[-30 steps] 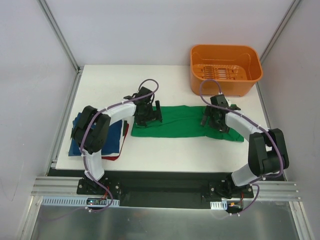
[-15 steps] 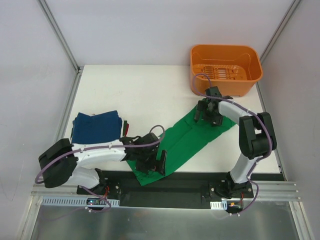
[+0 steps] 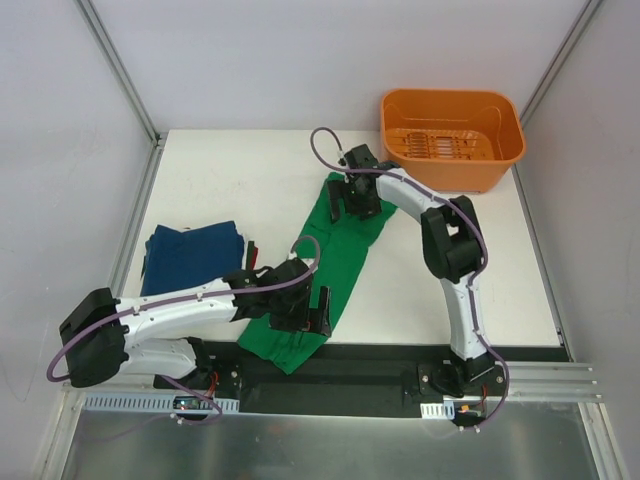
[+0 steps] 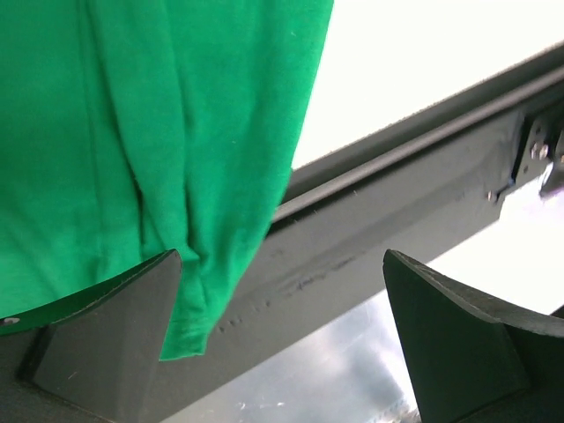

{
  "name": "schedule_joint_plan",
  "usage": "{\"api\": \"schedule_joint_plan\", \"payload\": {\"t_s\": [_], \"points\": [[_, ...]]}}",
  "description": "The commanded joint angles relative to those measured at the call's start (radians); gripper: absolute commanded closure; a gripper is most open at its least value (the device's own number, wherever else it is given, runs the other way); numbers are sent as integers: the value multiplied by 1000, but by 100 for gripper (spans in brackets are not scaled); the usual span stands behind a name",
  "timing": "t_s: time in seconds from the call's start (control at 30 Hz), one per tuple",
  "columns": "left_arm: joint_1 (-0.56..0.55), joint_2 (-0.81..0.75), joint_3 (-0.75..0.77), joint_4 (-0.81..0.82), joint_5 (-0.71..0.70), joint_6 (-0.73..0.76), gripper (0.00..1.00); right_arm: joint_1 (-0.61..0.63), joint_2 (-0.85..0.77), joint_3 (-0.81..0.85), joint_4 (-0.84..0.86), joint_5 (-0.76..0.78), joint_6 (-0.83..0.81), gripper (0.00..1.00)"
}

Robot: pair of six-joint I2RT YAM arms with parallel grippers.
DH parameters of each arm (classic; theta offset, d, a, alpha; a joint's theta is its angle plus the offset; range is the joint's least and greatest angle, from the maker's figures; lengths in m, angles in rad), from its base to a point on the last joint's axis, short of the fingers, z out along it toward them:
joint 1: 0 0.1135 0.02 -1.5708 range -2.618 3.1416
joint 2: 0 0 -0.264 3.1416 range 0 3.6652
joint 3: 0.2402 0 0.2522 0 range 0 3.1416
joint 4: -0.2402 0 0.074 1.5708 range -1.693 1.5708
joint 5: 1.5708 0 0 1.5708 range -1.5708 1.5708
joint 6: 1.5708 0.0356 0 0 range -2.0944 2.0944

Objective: Fold and stack the t-shirts
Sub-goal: Rotate the tshirt 90 degrees

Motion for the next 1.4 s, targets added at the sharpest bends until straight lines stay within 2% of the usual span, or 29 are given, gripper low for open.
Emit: {"api": "schedule_joint_plan", "payload": {"t_s": [0.0,0.1,0.2,0.3,0.43,0.47,0.57,0.67,0.8,0.93,1.17,1.37], "points": [[52,-13,16,-29,-30,33,1,-4,128,263,-90,-37,-128,3],[95,-28,-15,-29,-32,38,1,-3,164,357,-111,-20,-156,3],[122,-18,-41,-29,-24,44,1,-4,112,354,-111,18,-147,3],[139,5,-64,-29,-22,33,1,-1,-15,240,-82,9,-128,3],[141,21,-80,-26,-22,20,1,22,-213,-10,-30,48,-78,3],[139,21,-84,-25,-25,15,1,26,-294,-132,15,42,-44,3],[141,10,-103,-19,-27,15,1,45,-408,-320,93,0,3,3],[141,-7,-121,-10,-30,18,1,80,-444,-412,148,-64,51,3],[141,-19,-155,23,-33,26,1,138,-424,-482,202,-168,86,3],[142,-16,-195,67,-6,33,1,177,-332,-439,210,-193,83,3],[141,18,-219,158,62,20,1,111,-218,-404,167,-143,93,3],[136,116,-205,265,149,-6,1,42,-125,-333,117,-147,65,3]]}}
